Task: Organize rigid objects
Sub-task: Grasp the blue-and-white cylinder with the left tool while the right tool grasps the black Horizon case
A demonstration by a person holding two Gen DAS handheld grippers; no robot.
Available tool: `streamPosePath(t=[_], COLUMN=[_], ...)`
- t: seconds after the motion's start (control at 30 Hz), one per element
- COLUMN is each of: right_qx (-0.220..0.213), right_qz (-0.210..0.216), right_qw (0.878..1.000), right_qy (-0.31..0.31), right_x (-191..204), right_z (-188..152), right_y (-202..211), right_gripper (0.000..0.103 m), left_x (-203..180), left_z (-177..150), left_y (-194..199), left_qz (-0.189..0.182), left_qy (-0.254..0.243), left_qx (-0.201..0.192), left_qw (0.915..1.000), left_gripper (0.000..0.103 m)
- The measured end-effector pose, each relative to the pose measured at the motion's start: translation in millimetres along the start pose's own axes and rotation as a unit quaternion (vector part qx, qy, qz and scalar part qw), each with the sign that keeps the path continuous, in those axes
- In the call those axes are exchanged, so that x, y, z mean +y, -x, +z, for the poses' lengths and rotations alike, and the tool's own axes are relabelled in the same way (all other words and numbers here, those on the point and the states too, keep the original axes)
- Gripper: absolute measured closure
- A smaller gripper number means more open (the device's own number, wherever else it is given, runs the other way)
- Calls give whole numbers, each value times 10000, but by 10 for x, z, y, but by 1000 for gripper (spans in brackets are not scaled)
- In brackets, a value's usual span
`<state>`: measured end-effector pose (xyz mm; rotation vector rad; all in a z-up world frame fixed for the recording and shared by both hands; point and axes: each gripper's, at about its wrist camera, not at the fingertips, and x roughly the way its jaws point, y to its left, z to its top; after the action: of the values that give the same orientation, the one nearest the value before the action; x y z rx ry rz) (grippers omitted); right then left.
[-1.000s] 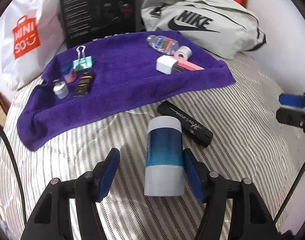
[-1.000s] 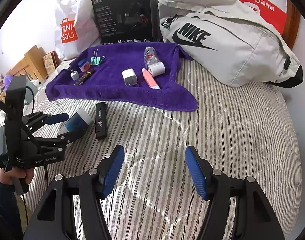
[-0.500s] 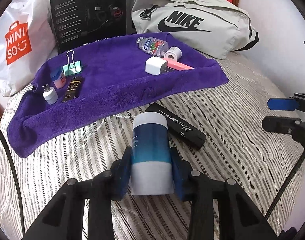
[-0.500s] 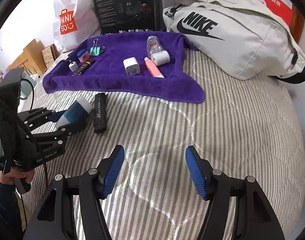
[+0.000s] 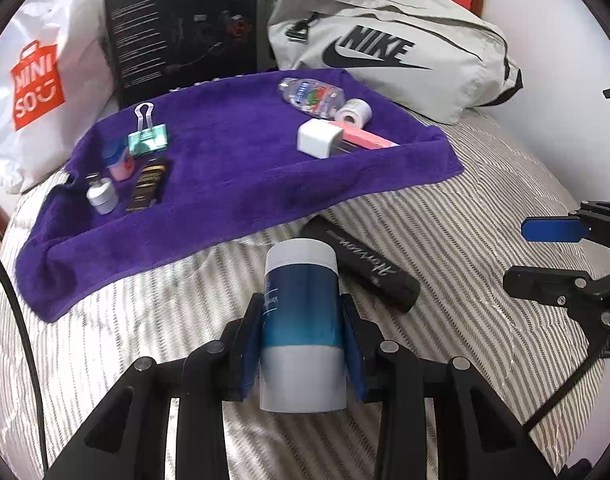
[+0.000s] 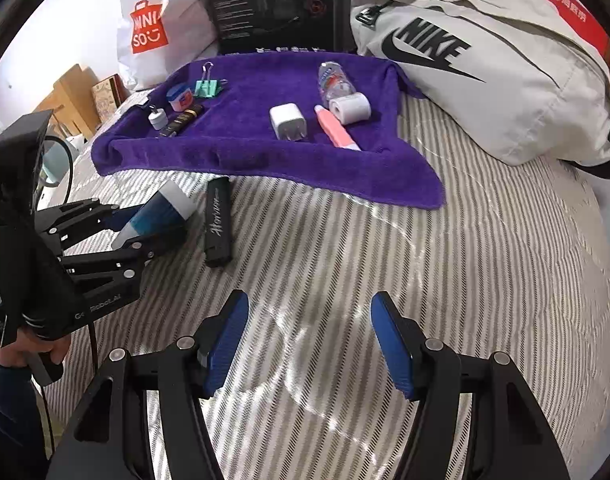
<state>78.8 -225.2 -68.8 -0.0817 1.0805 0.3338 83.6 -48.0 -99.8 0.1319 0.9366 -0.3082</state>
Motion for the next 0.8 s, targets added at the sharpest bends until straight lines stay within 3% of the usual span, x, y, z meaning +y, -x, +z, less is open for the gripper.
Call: streamPosePath(t=[0.17, 0.47, 0.73, 0.8], right_qx=[-214, -35, -170, -171], right_qz=[296, 522, 299, 342], right_qw=[9990, 9951, 9922, 9913], right_qy=[274, 835, 1201, 1256], right_x=[201, 562, 680, 703], right_z=[156, 396, 449, 450], right_y=[-67, -495, -673, -661], right_gripper=[40, 42, 61, 73], left_x=[290, 730, 852, 860], left_z=[-110, -263, -332, -333], left_y=[100, 240, 254, 245], left_qz=[160, 436, 380, 367], left_qy=[237, 543, 714, 739], left_qx=[95, 140, 152, 147], left_qw=[9995, 9975, 9966, 9965], left_gripper=[69, 69, 69, 69])
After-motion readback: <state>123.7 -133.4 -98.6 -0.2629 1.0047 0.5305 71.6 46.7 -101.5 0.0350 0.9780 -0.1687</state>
